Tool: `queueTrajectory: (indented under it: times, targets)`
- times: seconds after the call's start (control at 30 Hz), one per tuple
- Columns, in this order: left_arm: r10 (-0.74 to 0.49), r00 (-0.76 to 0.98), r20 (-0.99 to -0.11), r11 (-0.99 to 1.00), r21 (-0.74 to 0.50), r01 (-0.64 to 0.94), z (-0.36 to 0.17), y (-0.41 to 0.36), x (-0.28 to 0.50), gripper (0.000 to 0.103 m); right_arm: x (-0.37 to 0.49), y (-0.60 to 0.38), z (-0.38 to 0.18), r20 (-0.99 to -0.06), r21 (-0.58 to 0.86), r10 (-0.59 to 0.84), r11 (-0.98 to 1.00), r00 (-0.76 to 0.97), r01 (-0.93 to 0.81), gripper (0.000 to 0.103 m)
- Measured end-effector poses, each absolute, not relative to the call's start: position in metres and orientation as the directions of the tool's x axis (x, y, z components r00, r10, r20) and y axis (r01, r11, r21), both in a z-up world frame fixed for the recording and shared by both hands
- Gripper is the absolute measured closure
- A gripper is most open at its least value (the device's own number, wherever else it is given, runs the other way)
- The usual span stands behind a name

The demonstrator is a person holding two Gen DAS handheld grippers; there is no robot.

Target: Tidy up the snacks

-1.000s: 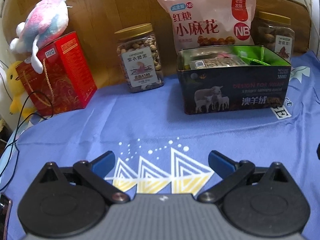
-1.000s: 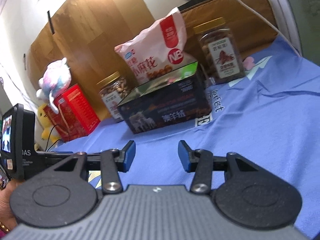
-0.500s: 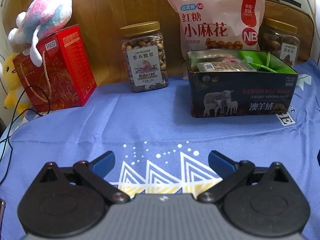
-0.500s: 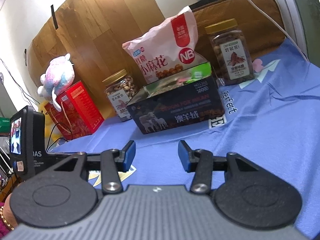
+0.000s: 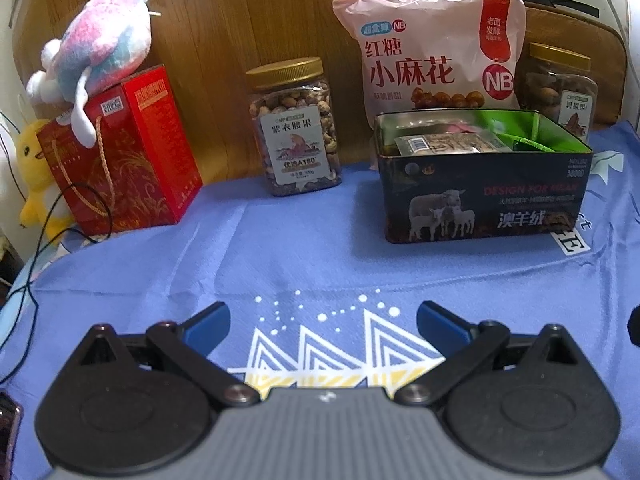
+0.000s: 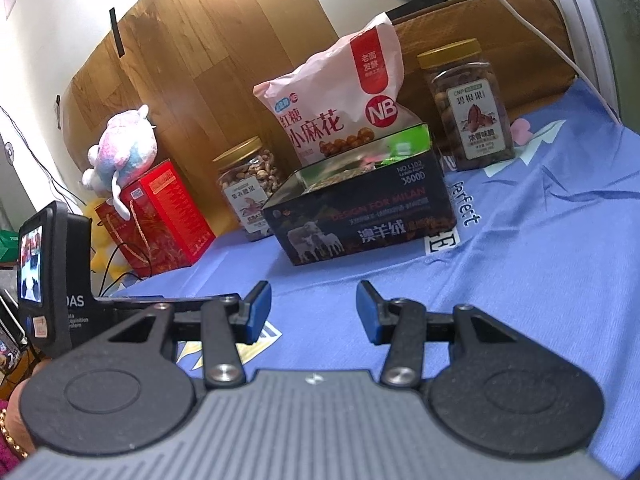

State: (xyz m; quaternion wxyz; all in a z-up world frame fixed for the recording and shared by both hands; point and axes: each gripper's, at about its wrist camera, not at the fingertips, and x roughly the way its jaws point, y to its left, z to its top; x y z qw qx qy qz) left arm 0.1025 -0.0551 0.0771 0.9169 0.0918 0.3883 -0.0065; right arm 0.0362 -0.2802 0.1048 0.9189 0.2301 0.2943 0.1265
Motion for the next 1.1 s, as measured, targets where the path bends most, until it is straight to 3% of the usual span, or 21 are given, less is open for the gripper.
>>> queueTrajectory:
  times: [0.37, 1.1]
  targets:
    - [0.093, 0.723, -0.684, 0.975, 0.210, 0.074, 0.083, -0.068, 0.101, 0.000, 0.032, -0.290, 0.104, -0.468, 0.514, 0.364, 0.854, 0.805, -0.088, 0.053]
    - [0.000, 0.740, -0.673, 0.961, 0.203, 0.185, 0.094, -0.117, 0.092, 0.000, 0.007, -0.326, 0.107, -0.455, 0.514, 0.274, 0.858, 0.847, -0.002, 0.053]
